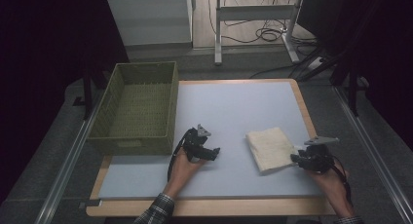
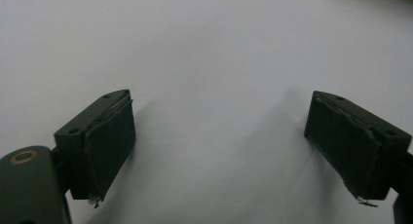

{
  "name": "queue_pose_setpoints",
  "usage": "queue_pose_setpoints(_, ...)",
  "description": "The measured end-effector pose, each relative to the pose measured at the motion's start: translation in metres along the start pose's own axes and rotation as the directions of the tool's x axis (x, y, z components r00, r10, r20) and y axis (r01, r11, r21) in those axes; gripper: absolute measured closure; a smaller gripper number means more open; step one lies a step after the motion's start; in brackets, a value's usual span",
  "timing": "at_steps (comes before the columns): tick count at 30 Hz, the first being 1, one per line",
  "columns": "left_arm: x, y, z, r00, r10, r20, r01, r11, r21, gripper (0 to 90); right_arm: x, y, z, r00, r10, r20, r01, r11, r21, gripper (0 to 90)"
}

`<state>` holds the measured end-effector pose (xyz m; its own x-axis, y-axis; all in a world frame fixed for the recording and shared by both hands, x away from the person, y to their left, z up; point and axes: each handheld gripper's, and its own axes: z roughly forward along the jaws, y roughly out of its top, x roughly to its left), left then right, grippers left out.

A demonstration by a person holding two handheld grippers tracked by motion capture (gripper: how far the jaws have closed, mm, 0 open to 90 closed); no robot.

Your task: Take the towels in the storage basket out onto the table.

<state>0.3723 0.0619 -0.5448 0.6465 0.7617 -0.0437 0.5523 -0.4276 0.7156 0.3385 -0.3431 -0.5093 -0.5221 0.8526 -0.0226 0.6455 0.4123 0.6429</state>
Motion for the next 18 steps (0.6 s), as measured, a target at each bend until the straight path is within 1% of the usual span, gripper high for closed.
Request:
queue_pose_setpoints(1,0.0,0.0,0.0,1.0,0.0,0.0,0.0,1.0,0.0,11.4,0.0,0.0,0.0,1.0,0.0,0.0,0.0,1.0,0.0,67.0)
queue_pose_setpoints(2,0.0,0.0,0.0,1.0,0.0,0.0,0.0,1.0,0.0,11.4,0.0,-0.001,0.0,0.9995,0.024,-0.021,-0.024,1.0,-0.003,75.8)
queue_pose_setpoints(3,0.0,0.0,0.0,1.0,0.001,-0.001,-0.001,1.0,-0.001,11.4,0.0,-0.001,-0.001,0.9986,0.039,-0.037,-0.039,0.999,0.0,80.6)
queue_pose_setpoints(4,0.0,0.0,0.0,1.0,0.0,-0.001,0.0,1.0,-0.001,11.4,-0.001,-0.002,0.0,0.9964,0.064,-0.055,-0.064,0.998,-0.003,84.1)
queue_pose_setpoints(6,0.0,0.0,0.0,1.0,0.001,-0.001,-0.001,1.0,-0.001,11.4,-0.003,-0.003,0.0,0.9925,0.094,-0.078,-0.095,0.995,-0.004,86.3)
queue_pose_setpoints(7,0.0,0.0,0.0,1.0,0.001,-0.001,-0.001,1.0,-0.001,11.4,-0.005,-0.003,-0.001,0.989,0.115,-0.092,-0.116,0.993,-0.002,86.7)
queue_pose_setpoints(8,0.0,0.0,0.0,1.0,0.002,-0.001,-0.002,1.0,-0.001,11.4,-0.006,-0.003,-0.002,0.9867,0.127,-0.102,-0.127,0.992,0.005,86.9)
queue_pose_setpoints(9,0.0,0.0,0.0,1.0,0.002,-0.001,-0.002,1.0,-0.001,11.4,-0.006,-0.003,-0.002,0.9867,0.127,-0.102,-0.127,0.992,0.005,86.9)
queue_pose_setpoints(10,0.0,0.0,0.0,1.0,0.004,0.0,-0.004,1.0,0.0,11.4,-0.006,0.002,-0.008,0.9841,0.134,-0.116,-0.137,0.99,-0.019,87.0)
queue_pose_setpoints(11,0.0,0.0,0.0,1.0,0.004,0.0,-0.004,1.0,0.0,11.4,-0.006,0.002,-0.008,0.9841,0.134,-0.116,-0.137,0.99,-0.019,87.0)
queue_pose_setpoints(12,0.0,0.0,0.0,1.0,0.004,0.0,-0.004,1.0,0.0,11.4,-0.003,0.01,-0.017,0.9838,0.124,-0.129,-0.131,0.99,-0.051,86.9)
queue_pose_setpoints(13,0.0,0.0,0.0,1.0,0.004,0.0,-0.004,1.0,0.0,11.4,-0.003,0.01,-0.017,0.9838,0.124,-0.129,-0.131,0.99,-0.051,86.9)
queue_pose_setpoints(14,0.0,0.0,0.0,1.0,0.004,-0.001,-0.004,1.0,0.0,11.4,0.003,0.025,-0.028,0.9858,0.094,-0.139,-0.105,0.992,-0.074,86.9)
queue_pose_setpoints(15,0.0,0.0,0.0,1.0,0.004,-0.001,-0.004,1.0,0.0,11.4,0.003,0.025,-0.028,0.9858,0.094,-0.139,-0.105,0.992,-0.074,86.9)
queue_pose_setpoints(16,0.0,0.0,0.0,1.0,0.005,-0.001,-0.005,1.0,-0.001,11.4,0.006,0.03,-0.03,0.9868,0.081,-0.14,-0.093,0.992,-0.081,86.9)
queue_pose_setpoints(17,0.0,0.0,0.0,1.0,0.005,-0.001,-0.005,1.0,-0.001,11.4,0.011,0.039,-0.033,0.9873,0.06,-0.147,-0.073,0.994,-0.086,86.9)
queue_pose_setpoints(18,0.0,0.0,0.0,1.0,0.005,-0.001,-0.005,1.0,-0.001,11.4,0.022,0.052,-0.034,0.9872,0.025,-0.158,-0.04,0.994,-0.097,86.9)
